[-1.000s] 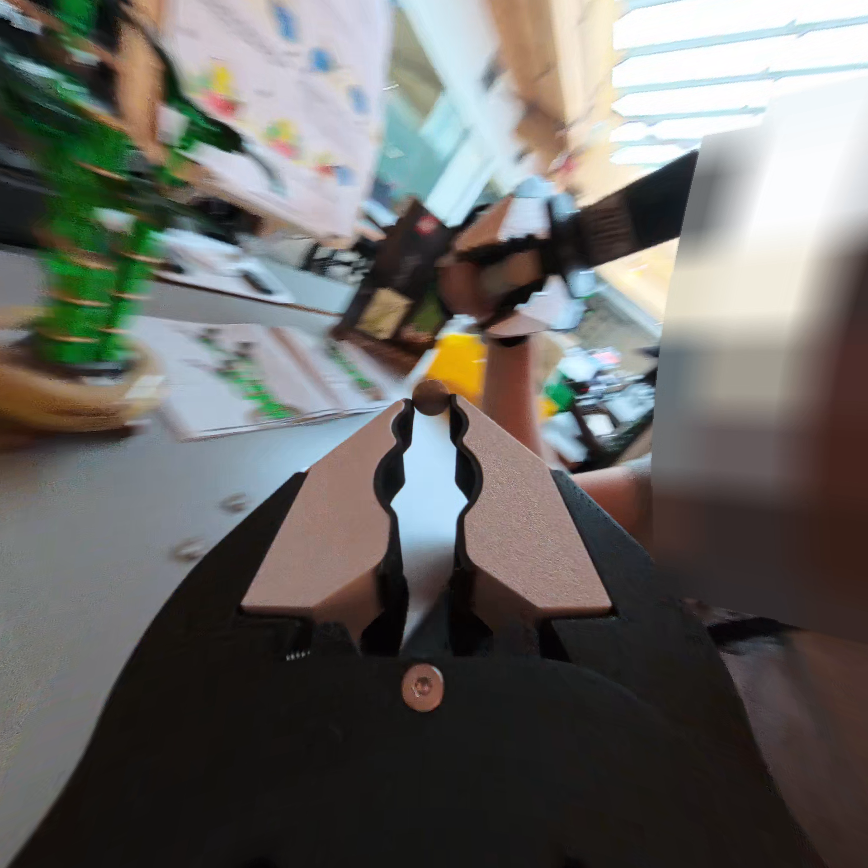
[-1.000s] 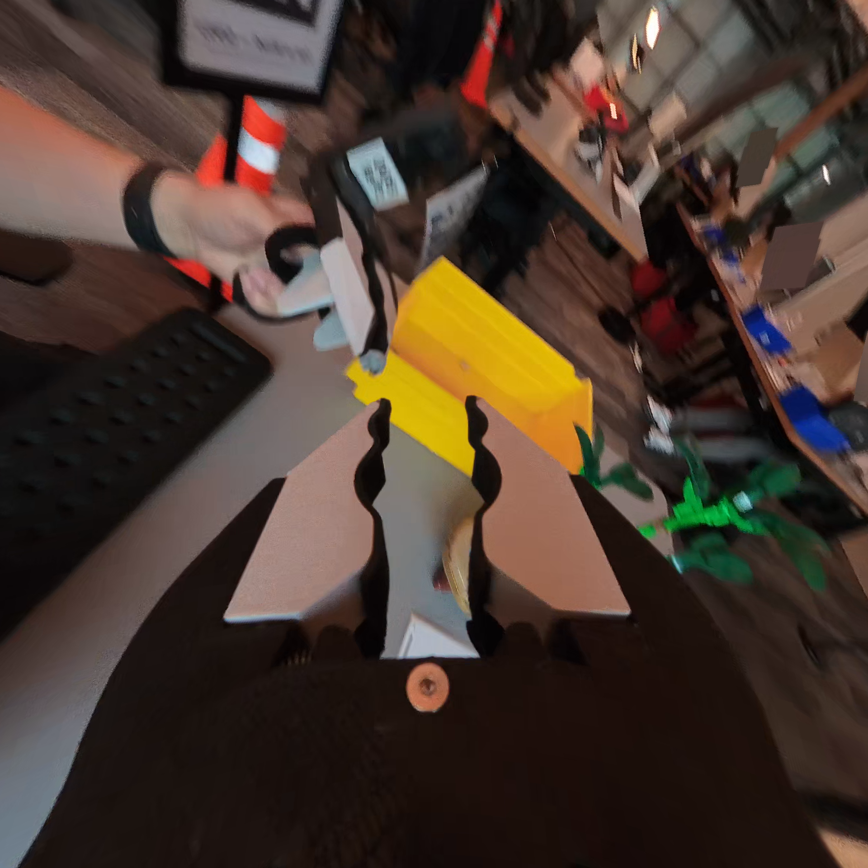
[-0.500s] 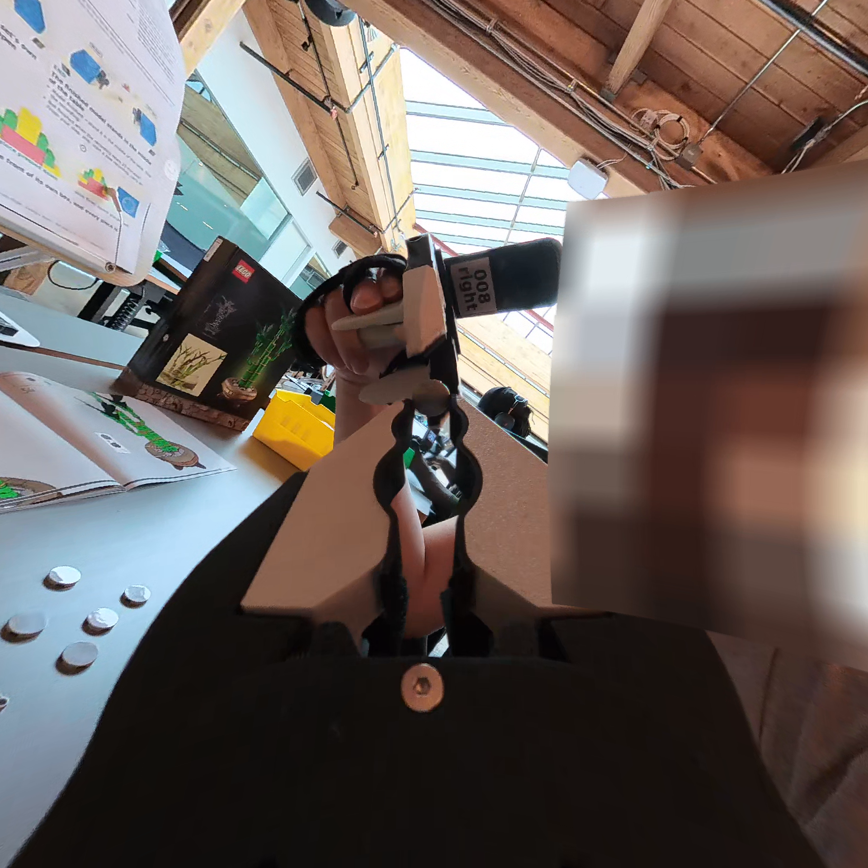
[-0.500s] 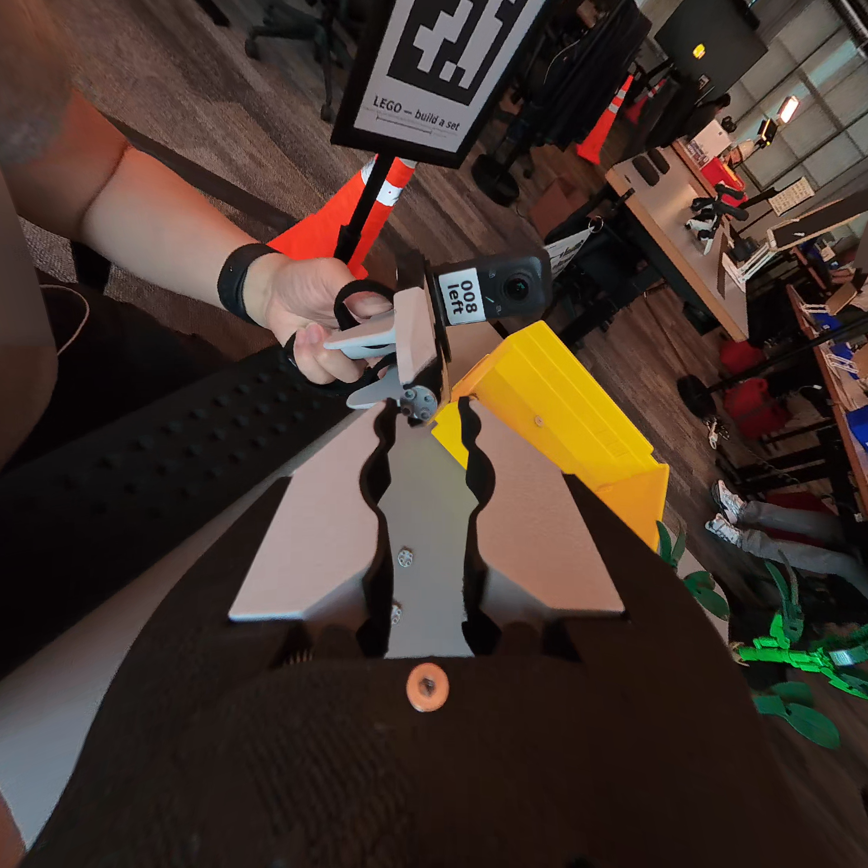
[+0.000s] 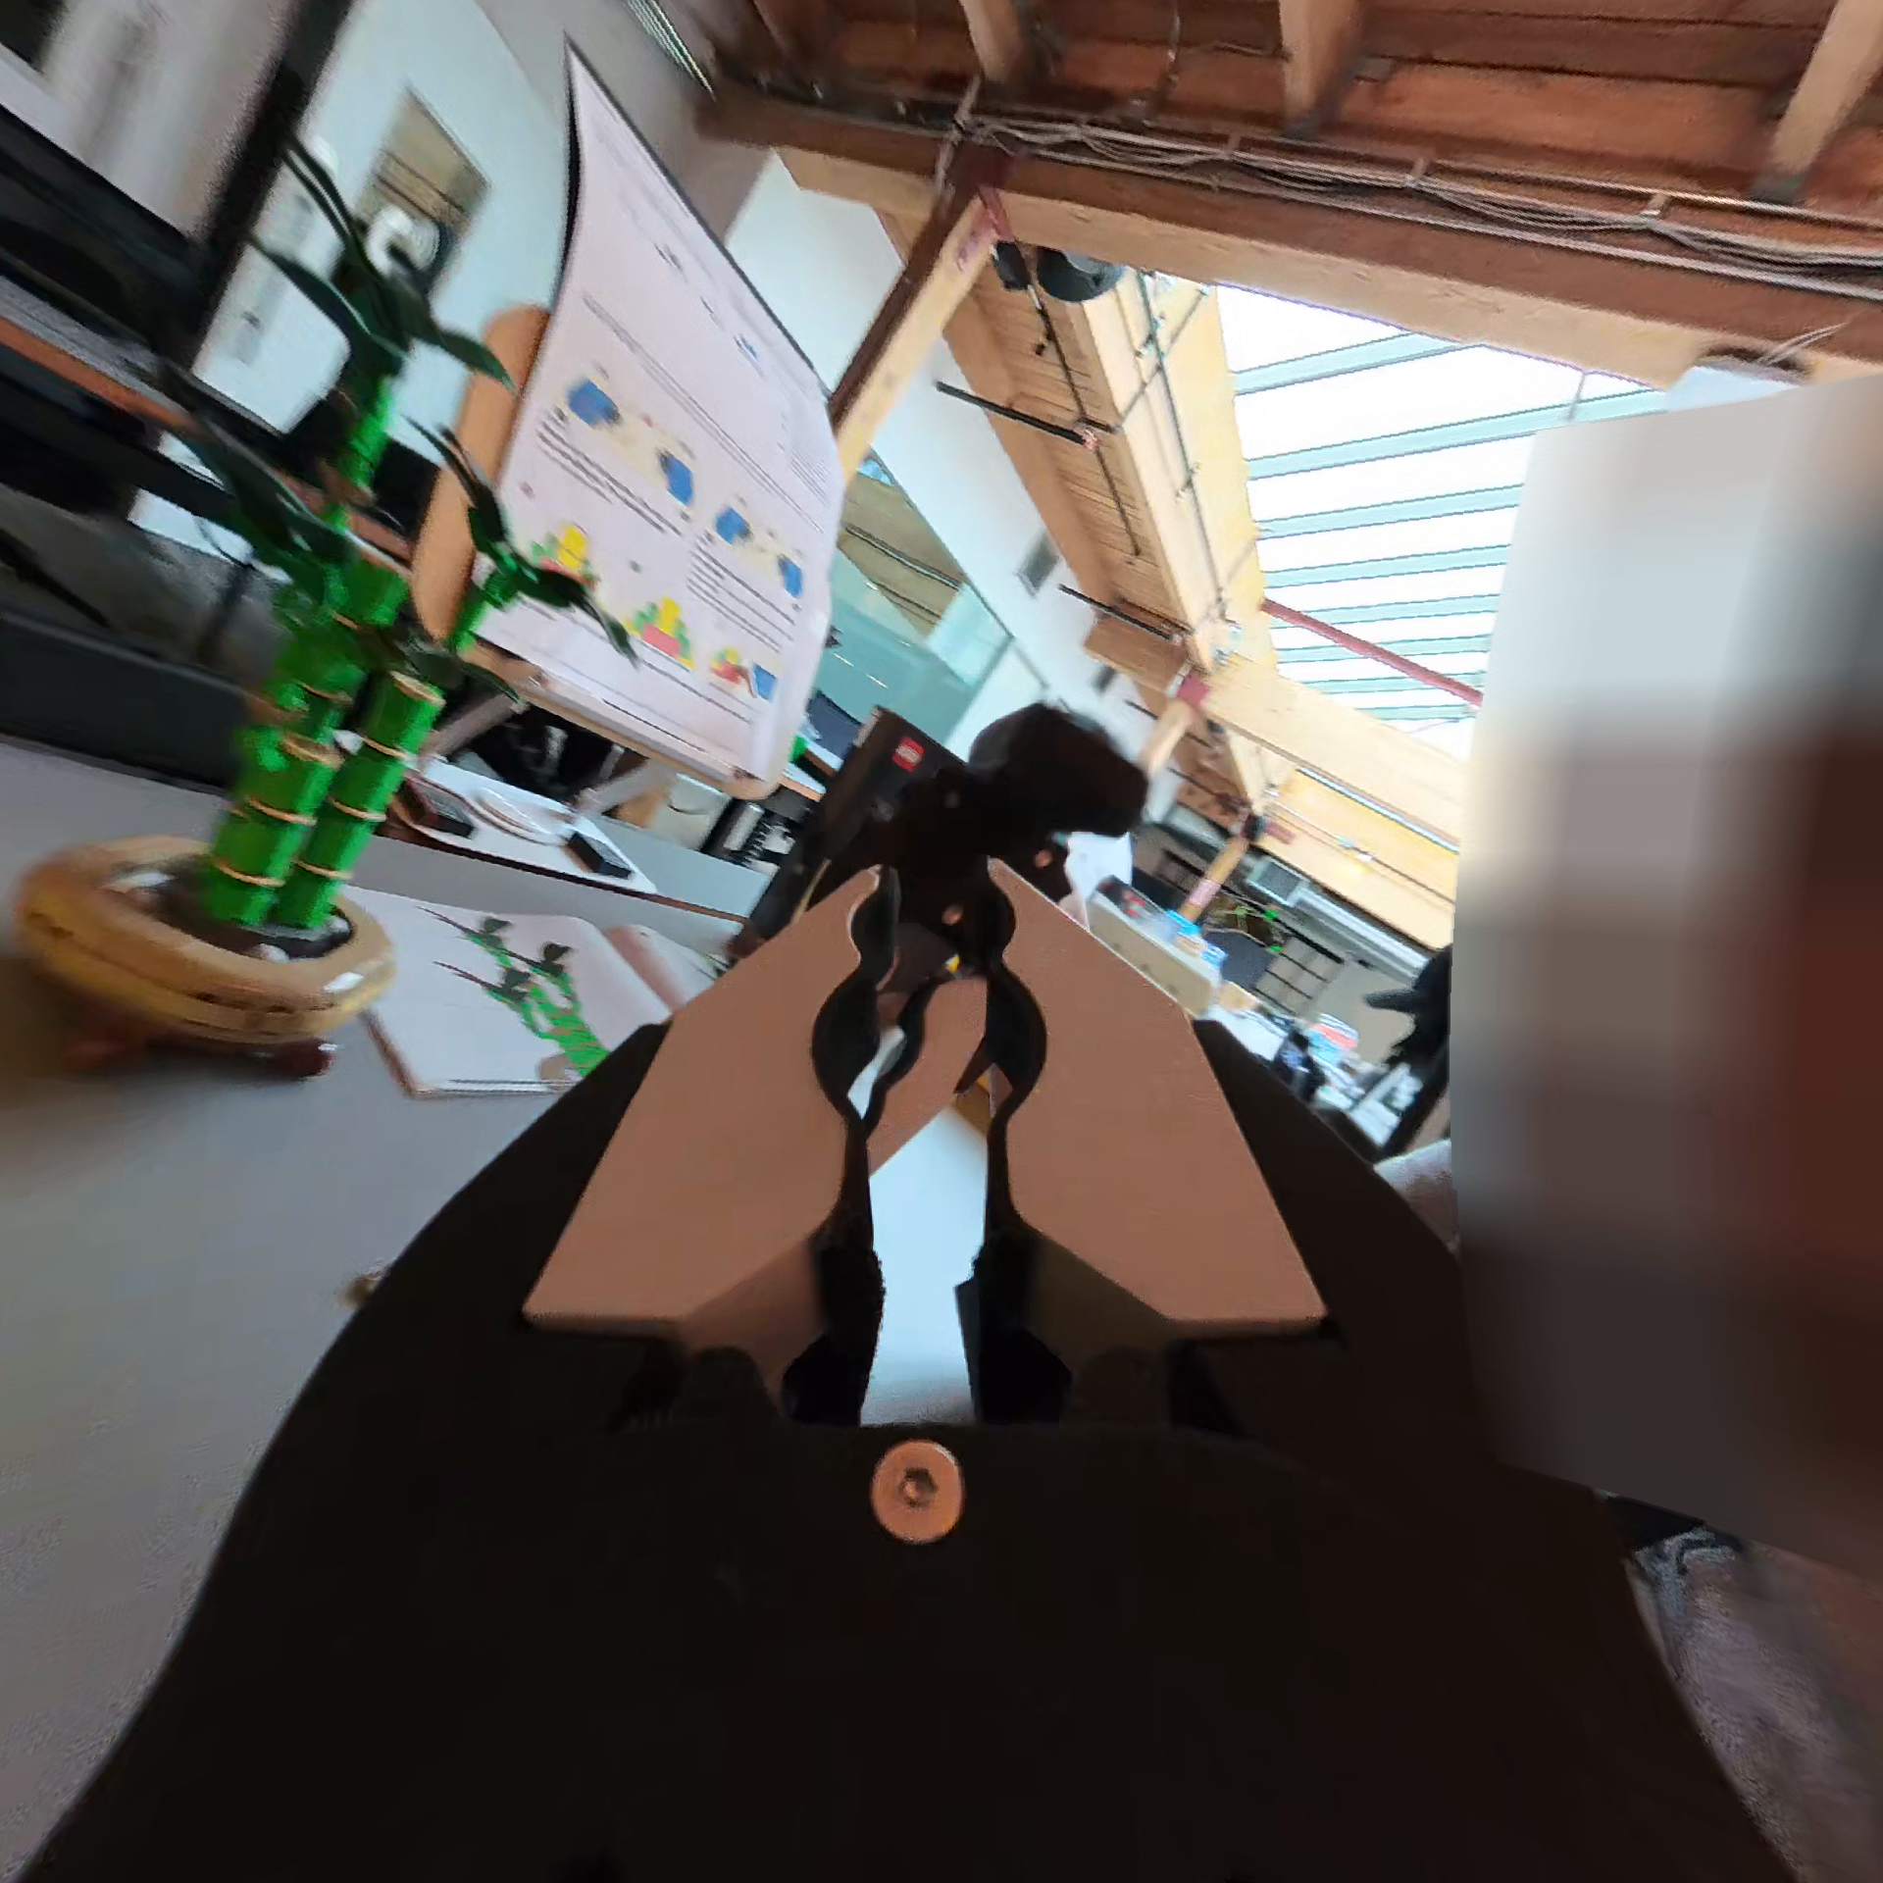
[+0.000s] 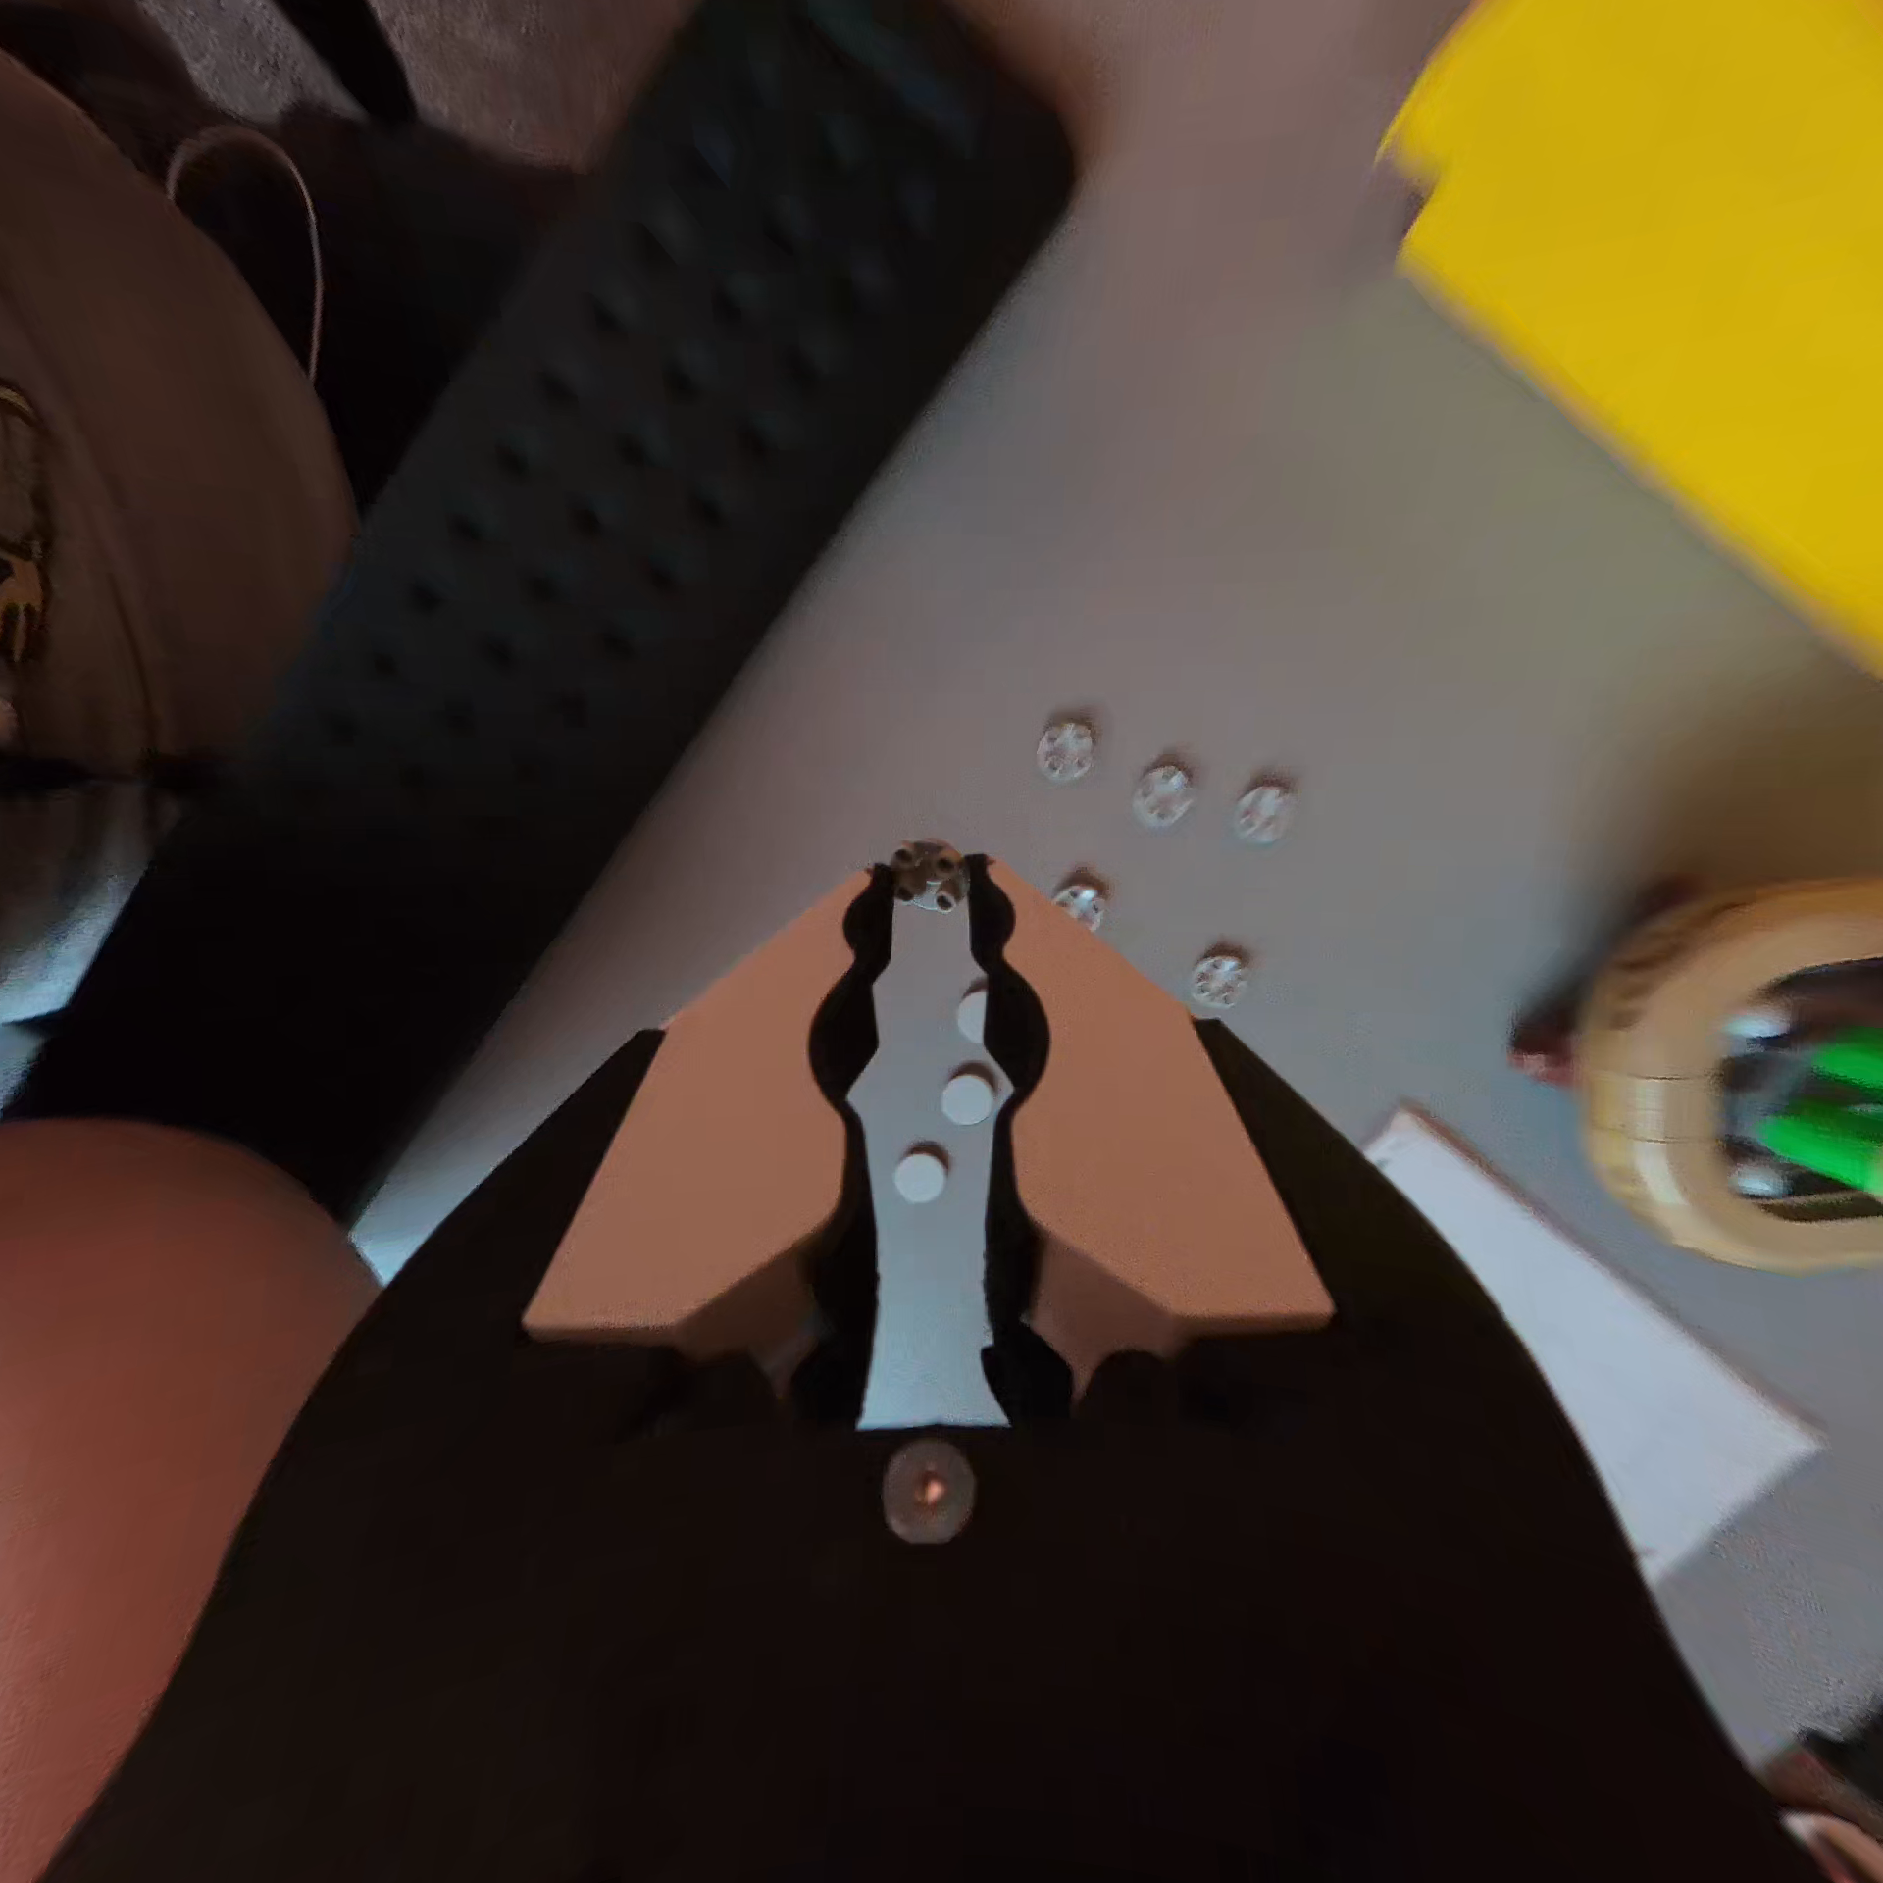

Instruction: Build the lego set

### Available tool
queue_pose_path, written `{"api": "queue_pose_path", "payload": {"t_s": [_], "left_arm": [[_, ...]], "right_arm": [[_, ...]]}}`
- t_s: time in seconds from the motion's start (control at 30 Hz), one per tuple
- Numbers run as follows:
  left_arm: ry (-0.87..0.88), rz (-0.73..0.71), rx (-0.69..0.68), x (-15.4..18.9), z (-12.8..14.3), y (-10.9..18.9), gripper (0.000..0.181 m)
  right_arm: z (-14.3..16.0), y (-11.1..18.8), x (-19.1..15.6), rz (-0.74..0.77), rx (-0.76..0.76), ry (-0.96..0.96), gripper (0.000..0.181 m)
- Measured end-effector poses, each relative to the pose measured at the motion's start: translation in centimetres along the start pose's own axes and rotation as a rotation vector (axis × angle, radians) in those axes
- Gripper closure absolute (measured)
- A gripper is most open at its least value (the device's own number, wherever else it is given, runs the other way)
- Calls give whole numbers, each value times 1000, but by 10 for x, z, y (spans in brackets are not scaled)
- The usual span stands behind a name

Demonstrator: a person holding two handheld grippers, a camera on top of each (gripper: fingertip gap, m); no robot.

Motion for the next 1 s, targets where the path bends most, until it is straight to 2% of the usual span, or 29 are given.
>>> {"api": "queue_pose_path", "payload": {"t_s": [0.03,0.13,0.23,0.4,0.53,0.8,1.0], "left_arm": [[-24,-24,21,3,-5,9,170],[-83,-71,88,15,-22,35,171],[-149,-110,128,30,-39,57,171],[-254,-162,184,58,-56,83,172],[-298,-199,223,66,-62,95,175],[-284,-209,243,63,-60,106,175],[-308,-219,245,66,-64,109,175]], "right_arm": [[1,-10,7,-42,-42,-51,167],[7,-36,26,-76,-145,-125,167],[9,-52,36,-92,-178,-141,167],[10,-67,44,-97,-227,-158,167],[8,-74,43,-114,-244,-152,167],[7,-78,50,-98,-198,-217,163],[9,-55,47,-76,-97,-232,160]]}}
Point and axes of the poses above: each gripper's, where its closed fingertips meet, y back along the fingers, z out of its underside, x = y × z across the jaws, the point moved 10 cm from there along y, back along the fingers, and after that the axes turned 7 degrees about -z, right-handed, at the moved point
